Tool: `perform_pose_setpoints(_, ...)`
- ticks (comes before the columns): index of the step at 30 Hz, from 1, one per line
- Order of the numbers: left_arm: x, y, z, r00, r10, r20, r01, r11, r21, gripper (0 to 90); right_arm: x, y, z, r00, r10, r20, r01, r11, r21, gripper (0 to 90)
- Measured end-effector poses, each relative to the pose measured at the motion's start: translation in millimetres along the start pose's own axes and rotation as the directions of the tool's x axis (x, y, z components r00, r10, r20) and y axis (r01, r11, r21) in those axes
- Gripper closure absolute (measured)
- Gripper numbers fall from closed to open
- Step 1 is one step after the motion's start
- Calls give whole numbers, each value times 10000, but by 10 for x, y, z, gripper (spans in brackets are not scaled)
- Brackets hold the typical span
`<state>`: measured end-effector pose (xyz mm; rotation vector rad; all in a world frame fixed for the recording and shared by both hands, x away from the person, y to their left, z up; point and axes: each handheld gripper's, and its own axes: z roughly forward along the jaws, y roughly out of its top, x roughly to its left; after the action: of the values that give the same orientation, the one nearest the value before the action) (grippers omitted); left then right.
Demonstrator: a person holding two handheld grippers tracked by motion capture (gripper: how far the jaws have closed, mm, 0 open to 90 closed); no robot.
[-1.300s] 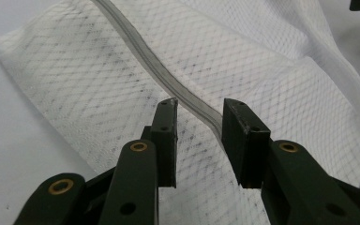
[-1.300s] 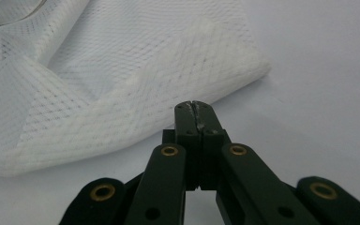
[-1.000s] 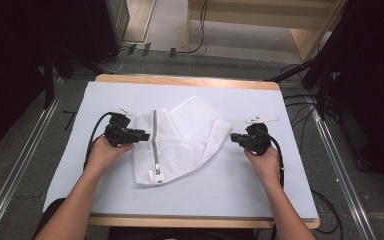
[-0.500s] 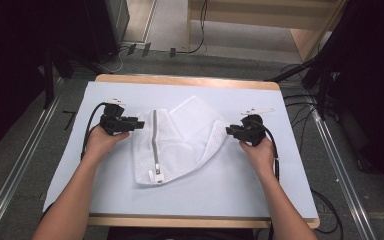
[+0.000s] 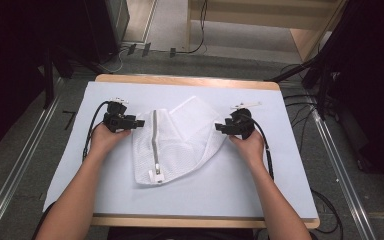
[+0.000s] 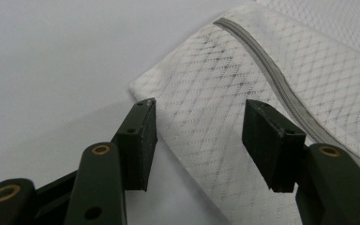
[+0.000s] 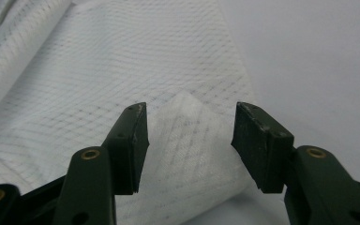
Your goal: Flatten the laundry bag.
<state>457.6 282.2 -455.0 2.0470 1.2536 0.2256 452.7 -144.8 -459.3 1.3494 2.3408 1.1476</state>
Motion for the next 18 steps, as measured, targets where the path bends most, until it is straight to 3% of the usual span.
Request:
perform_pose_setpoints(3,-16,-2,2,9999,34,-116,-34,10000,13,499,11,-20,75,9999,-139,38,138,9997,183,483)
perform_pose_setpoints(4,-40,-1,3,9996,133,-263,-130,9999,100,534,34,-43,127,9997,-206,100,200,9982,557,479)
perform_pose_setpoints(6,-52,-4,4,9996,164,-219,-161,9998,149,593,59,-53,129,9989,-404,242,391,9979,515,499)
perform_pose_setpoints(9,-79,-13,6,9986,304,-433,-296,9994,187,680,95,-65,118,9984,-489,267,472,9971,601,614)
perform_pose_setpoints(11,-120,-14,6,9945,742,-735,-715,9967,383,750,129,-89,115,9956,-752,560,720,9959,556,698)
perform_pose_setpoints(12,-120,-14,6,9945,742,-735,-715,9967,383,785,129,-89,115,9956,-752,560,720,9959,556,698)
perform_pose_setpoints(13,-142,-12,10,9926,881,-831,-845,9954,457,828,168,-103,115,9924,-941,789,900,9945,542,785)
perform_pose_setpoints(14,-134,-13,13,9967,691,-419,-669,9965,503,894,170,-100,111,9933,-913,704,871,9944,600,851)
perform_pose_setpoints(15,-135,-15,14,9972,628,-409,-607,9969,503,900,166,-99,109,9946,-855,595,816,9946,645,896)
perform_pose_setpoints(18,-130,-4,2,9973,604,-406,-579,9966,594,900,130,-95,95,9984,-454,330,429,9964,738,900)
